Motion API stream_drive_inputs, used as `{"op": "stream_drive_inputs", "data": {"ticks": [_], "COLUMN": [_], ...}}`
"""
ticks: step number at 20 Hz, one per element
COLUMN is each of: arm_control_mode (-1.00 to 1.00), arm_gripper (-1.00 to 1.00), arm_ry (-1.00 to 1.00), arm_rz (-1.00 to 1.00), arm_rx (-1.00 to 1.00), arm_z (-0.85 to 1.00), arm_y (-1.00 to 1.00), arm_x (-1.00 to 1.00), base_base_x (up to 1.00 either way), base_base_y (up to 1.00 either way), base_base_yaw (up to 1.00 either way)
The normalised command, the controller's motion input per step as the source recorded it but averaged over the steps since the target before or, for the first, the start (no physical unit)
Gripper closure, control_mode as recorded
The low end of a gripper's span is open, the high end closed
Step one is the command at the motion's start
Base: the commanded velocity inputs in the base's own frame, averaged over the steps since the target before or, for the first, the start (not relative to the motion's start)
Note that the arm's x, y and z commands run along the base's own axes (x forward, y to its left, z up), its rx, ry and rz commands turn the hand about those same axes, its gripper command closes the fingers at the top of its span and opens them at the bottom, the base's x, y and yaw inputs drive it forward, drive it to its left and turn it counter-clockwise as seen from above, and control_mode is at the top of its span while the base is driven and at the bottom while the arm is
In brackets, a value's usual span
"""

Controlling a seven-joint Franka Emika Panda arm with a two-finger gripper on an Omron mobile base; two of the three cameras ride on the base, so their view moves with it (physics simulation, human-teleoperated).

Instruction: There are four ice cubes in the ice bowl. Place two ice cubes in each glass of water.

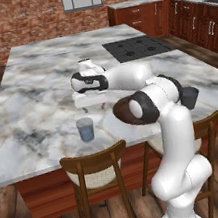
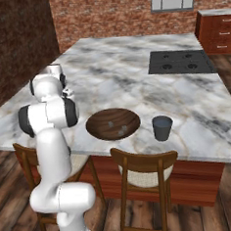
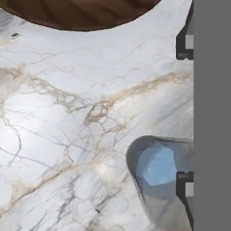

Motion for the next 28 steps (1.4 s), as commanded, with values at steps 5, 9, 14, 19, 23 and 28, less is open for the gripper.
{"op": "stream_drive_inputs", "data": {"ticks": [5, 9, 14, 19, 23, 28], "arm_control_mode": [-1.0, -1.0, -1.0, -1.0, -1.0, -1.0], "arm_gripper": [-1.0, -1.0, -1.0, -1.0, -1.0, -1.0], "arm_ry": [-0.03, 0.0, -0.07, -0.01, 0.0, -0.01], "arm_rz": [0.0, 0.05, 0.19, 0.35, 0.43, 0.35], "arm_rx": [0.0, 0.0, 0.0, -0.01, 0.0, 0.11], "arm_z": [0.0, 0.04, 0.13, 0.41, 0.44, 0.09], "arm_y": [-1.0, -1.0, -1.0, -0.85, -0.67, -0.32], "arm_x": [-0.66, -0.68, -0.63, -0.33, -0.04, 0.27], "base_base_x": [0.0, 0.0, 0.0, 0.0, 0.0, 0.0], "base_base_y": [0.0, 0.0, 0.0, 0.0, 0.0, 0.0], "base_base_yaw": [0.0, 0.0, 0.0, 0.0, 0.0, 0.0]}}
